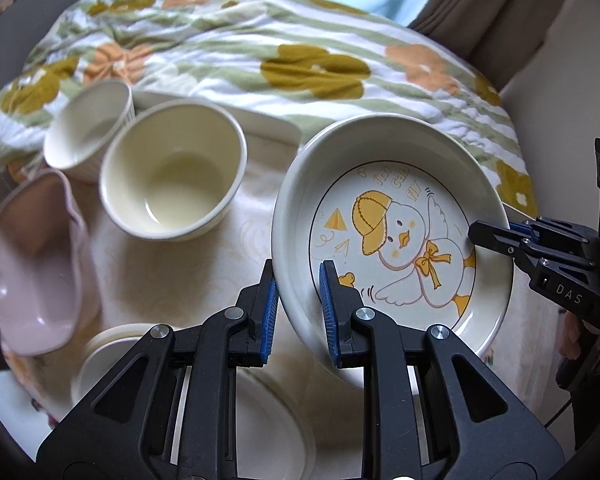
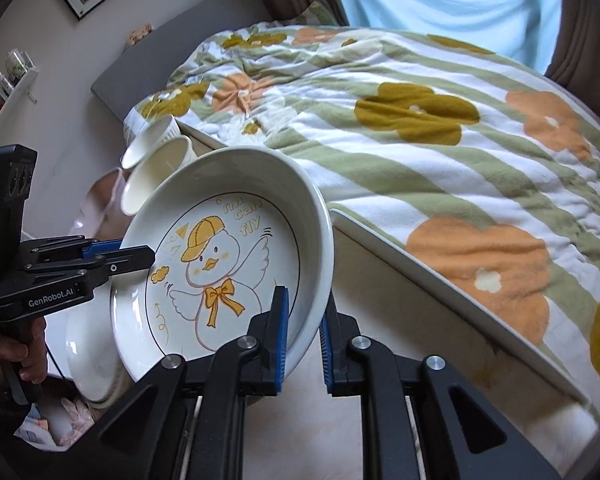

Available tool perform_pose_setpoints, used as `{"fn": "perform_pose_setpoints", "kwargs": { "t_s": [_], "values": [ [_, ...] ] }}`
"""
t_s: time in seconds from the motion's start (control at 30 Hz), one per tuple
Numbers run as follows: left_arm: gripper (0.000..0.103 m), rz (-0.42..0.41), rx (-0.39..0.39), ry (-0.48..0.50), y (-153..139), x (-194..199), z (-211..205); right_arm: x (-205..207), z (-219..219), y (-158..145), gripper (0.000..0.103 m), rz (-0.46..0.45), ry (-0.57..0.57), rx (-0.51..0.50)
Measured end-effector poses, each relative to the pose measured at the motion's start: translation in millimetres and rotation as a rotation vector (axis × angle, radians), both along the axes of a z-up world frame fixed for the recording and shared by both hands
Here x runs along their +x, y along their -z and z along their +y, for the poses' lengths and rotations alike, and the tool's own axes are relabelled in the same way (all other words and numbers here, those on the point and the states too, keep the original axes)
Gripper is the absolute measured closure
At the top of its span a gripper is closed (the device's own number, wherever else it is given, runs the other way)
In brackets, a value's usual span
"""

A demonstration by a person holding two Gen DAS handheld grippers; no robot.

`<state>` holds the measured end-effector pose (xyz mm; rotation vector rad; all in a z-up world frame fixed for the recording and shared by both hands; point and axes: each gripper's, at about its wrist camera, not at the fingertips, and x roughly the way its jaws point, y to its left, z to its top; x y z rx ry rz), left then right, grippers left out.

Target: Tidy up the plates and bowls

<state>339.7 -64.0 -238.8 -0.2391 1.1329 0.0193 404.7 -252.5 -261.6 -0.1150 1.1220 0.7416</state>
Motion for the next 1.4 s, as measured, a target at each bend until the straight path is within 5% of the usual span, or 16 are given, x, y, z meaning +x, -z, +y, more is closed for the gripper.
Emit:
{"fn": "perform_pose_setpoints", "kwargs": {
  "t_s": [0.3,0.53,0.9,1.4],
  "values": [
    [0.085,-0.083,-0.020,0.138,-49,-56,21,-77,6,-49,0.090,-0.060,0.142,-0.003],
    [0.085,-0.089,-0.040,0.273,-56,-101,58,-144,34,-54,0.090,-0.045,0.285,-0.011],
    [0.085,-0.029,-0.024,0.358,-19,-143,111,-207,82,-16,0.090,0.042,0.411,0.016],
    [0.085,0.044,0.004,0.346,35,-132,120,-217,104,14,0.090,0.071,0.425,-0.029]
  ]
}}
